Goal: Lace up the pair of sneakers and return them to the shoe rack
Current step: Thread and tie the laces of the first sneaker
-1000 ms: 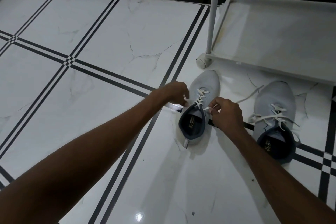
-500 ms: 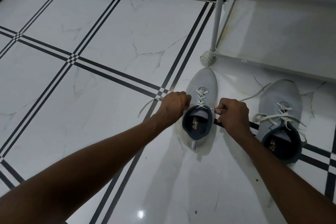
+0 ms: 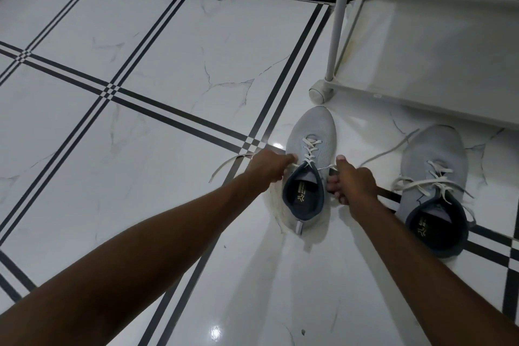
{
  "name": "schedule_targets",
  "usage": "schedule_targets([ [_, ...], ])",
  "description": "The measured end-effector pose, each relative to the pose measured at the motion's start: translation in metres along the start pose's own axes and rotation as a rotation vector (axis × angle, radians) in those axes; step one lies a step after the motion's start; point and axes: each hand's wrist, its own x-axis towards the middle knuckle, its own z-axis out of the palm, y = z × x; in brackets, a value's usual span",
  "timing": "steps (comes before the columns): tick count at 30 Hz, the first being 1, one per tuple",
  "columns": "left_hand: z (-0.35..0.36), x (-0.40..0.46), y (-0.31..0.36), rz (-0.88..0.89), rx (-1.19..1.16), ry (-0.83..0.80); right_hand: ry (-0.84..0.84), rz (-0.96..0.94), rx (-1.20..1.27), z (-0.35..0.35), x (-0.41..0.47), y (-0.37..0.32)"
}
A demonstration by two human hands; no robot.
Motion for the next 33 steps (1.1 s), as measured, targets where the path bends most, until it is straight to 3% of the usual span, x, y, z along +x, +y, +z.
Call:
schedule_targets([
  [4,-0.010,0.007,0.014,0.076,-0.146,0.130,-0.166,0.071,0.282,-0.011,0.003,-0.022],
  [6,-0.022,0.004,0.028,0.147,-0.293,0.098,-0.202,0.002,0.345,-0.019,0.003,-0.034],
  [8,-0.031,0.000,0.043,0.249,-0.331,-0.028,-0.200,-0.183,0.312,-0.026,-0.001,-0.051],
  [12,-0.031,-0.008,0.064,0.459,0.025,-0.307,-0.157,-0.606,0.085,-0.036,-0.009,-0.086],
  [16,-0.016,-0.017,0.077,0.569,0.302,-0.369,-0.222,-0.775,-0.032,-0.036,-0.010,-0.097],
  [21,-0.014,-0.025,0.087,0.539,0.220,-0.358,-0.447,-0.660,0.041,-0.031,-0.004,-0.092],
  [28,-0.044,-0.020,0.092,0.477,0.145,-0.345,-0.437,-0.553,-0.217,-0.023,0.002,-0.072],
  [30,-0.050,-0.020,0.093,0.556,0.219,-0.321,-0.485,-0.547,-0.244,-0.020,0.003,-0.072],
  [33,-0.049,-0.021,0.091,0.849,0.601,-0.068,-0.524,-0.528,-0.209,-0.020,0.002,-0.071],
])
